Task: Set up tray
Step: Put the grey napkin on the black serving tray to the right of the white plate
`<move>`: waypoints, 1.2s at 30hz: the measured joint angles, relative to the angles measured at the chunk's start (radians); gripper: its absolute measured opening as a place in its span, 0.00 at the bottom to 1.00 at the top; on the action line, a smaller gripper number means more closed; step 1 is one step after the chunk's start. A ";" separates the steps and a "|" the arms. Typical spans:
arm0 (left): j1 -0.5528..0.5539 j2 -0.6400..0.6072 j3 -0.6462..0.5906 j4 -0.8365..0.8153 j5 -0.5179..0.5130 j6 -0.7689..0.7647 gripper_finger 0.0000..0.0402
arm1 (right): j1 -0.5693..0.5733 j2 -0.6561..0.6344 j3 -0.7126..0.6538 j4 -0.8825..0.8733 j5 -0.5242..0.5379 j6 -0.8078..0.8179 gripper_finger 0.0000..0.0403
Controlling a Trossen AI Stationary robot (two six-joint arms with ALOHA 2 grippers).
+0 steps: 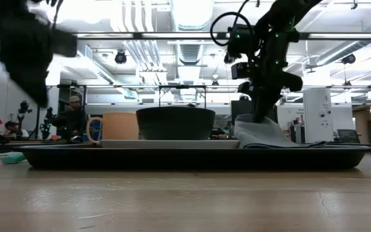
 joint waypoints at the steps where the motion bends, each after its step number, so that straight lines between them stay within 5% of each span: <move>1: 0.000 0.005 -0.012 -0.038 -0.006 -0.064 0.20 | 0.000 -0.001 0.000 -0.005 0.000 -0.001 0.06; 7: 0.000 0.018 -0.082 -0.055 0.034 -0.361 0.18 | -0.001 -0.002 0.027 -0.025 -0.003 -0.022 0.22; 19: 0.047 0.072 -0.097 0.029 -0.018 -0.513 0.18 | -0.003 -0.011 0.270 -0.196 0.066 0.020 0.42; 22: 0.063 0.108 -0.098 0.045 -0.017 -0.513 0.18 | -0.003 -0.023 0.286 -0.216 -0.071 0.078 0.42; 24: 0.066 0.134 -0.090 0.046 -0.018 -0.513 0.18 | 0.009 -0.029 0.257 -0.177 -0.147 0.125 0.42; 30: 0.066 0.186 -0.080 0.052 -0.020 -0.512 0.18 | 0.114 -0.029 0.059 -0.033 -0.157 0.204 0.40; 36: 0.065 0.188 -0.077 0.054 -0.020 -0.511 0.18 | 0.199 -0.028 -0.105 0.157 -0.059 0.295 0.36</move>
